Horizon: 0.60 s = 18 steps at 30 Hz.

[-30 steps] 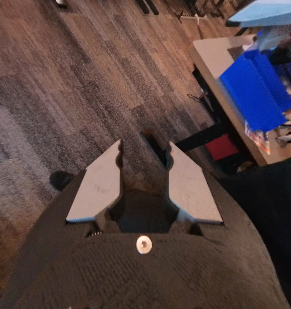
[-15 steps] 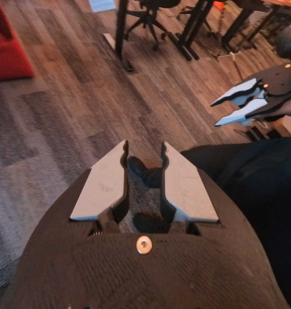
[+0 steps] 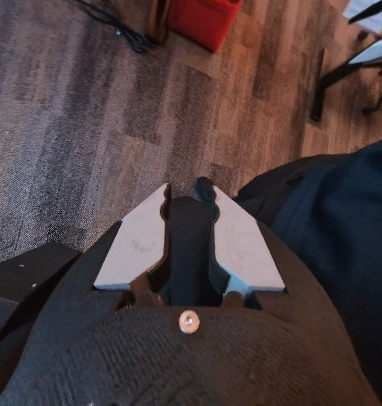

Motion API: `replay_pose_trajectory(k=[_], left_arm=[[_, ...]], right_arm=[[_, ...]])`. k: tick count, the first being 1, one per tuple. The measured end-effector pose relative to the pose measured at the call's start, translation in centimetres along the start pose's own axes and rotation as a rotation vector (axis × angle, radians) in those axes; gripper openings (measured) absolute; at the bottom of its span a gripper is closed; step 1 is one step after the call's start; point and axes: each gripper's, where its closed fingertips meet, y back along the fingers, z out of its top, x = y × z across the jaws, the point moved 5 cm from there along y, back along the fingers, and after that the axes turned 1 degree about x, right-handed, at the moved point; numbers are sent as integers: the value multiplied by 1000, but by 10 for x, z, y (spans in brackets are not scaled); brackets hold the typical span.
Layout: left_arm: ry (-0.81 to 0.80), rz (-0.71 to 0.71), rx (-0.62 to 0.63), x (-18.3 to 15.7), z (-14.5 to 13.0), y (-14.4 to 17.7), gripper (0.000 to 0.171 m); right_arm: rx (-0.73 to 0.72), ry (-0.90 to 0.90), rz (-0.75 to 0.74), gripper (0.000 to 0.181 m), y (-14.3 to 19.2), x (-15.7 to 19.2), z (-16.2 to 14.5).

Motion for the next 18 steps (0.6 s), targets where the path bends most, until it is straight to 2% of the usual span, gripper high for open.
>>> replay_pose_trajectory(k=[2,4,8,11,13,15,18], left_arm=[[56,25,-2,31,21,-14,40],[110,29,0,64,38,-32,38],[166,-20,-33,138,81,-69,41],[197,-35,-41,205,120,-81,45],[181,-11,-59,253,153,-77,46],[178,25,-46,302,184,-68,56],[170,106,-88,378,232,-52,59]], right_arm=[[-1,87,10,59,-22,-43,51],[13,150,-8,59,-50,-83,99],[31,122,-59,59,-106,-136,188],[92,27,-37,58,-135,-144,238],[106,75,-28,58,-150,-146,276],[139,149,-24,57,-168,-150,313],[117,161,35,58,-199,-155,378]])
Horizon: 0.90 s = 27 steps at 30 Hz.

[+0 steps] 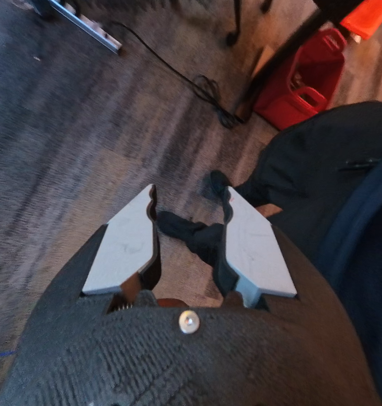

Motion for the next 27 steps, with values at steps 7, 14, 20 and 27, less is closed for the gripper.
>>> replay_pose_trajectory(k=[7,14,20,27], left_arm=[[160,188,-10,130,71,-6,65],[500,331,134,165,60,4,59],[667,449,168,213,76,18,69],[702,480,145,343,80,-3,82]], right_arm=[[-20,232,194,59,-100,-45,162],[-21,376,408,59,-186,-89,316],[48,520,488,59,-235,-107,407],[102,522,447,59,-307,-80,498]])
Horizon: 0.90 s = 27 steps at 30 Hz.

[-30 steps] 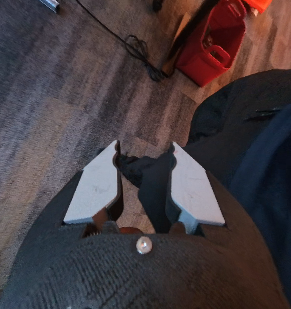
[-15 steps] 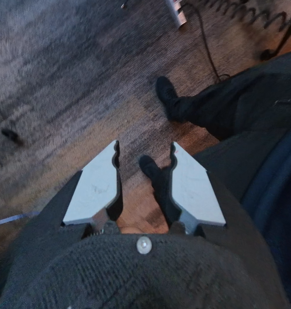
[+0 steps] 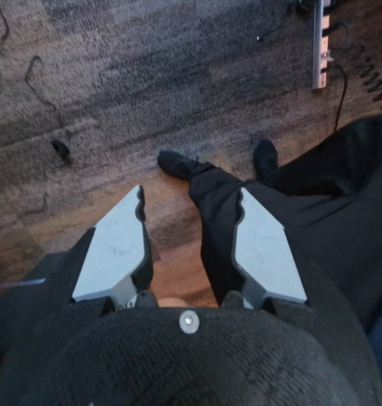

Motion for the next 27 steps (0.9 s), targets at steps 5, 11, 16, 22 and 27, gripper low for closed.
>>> replay_pose_trajectory(k=[5,11,16,22,27], left_arm=[[-5,11,1,70,75,-49,94],[357,60,22,204,141,-144,92],[836,160,32,341,143,-229,88],[1180,248,-71,511,116,-360,77],[1278,301,-154,652,88,-463,69]], right_arm=[[-112,-49,-64,59,-19,-32,106],[-187,-82,17,58,-114,-74,217],[-194,-80,147,58,-238,-109,302],[-249,12,231,58,-348,-145,381],[-305,104,104,52,-406,-194,435]])
